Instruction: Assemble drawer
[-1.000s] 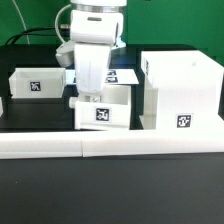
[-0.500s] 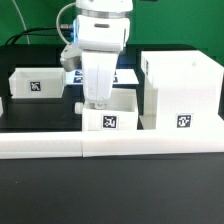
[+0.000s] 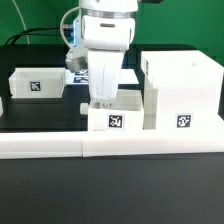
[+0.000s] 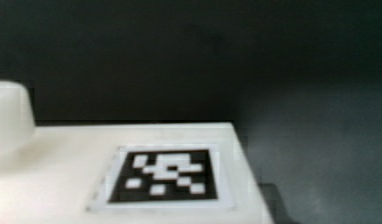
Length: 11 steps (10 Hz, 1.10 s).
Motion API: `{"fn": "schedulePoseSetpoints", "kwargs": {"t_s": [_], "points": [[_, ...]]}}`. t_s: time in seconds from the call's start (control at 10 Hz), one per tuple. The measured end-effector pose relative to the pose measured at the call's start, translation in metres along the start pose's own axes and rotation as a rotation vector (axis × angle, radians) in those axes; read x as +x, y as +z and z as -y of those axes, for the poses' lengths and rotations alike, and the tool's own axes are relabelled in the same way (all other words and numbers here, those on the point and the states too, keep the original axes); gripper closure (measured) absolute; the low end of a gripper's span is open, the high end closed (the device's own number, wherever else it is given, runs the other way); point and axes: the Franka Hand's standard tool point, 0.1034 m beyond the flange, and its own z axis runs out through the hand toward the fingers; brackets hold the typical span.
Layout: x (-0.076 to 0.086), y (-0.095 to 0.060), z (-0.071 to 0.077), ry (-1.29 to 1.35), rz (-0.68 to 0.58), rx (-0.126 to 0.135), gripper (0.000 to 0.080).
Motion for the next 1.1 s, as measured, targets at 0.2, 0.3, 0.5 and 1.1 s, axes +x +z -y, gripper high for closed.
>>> {"fn": "schedulePoseSetpoints", "kwargs": {"t_s": [0.2,0.3,0.5,1.1], "points": [[0.000,0.001,0.001,0.001,0.000,0.002,0.0757],[0.005,0.000,0.001,-0.005,-0.003,0.003,0.0757],[0.010,0.000,0.001,-0.012,-0.008,-0.002,0.0757],[0.010,0.005,0.003,-0.017,-0.007,0.001,0.0757]]}}
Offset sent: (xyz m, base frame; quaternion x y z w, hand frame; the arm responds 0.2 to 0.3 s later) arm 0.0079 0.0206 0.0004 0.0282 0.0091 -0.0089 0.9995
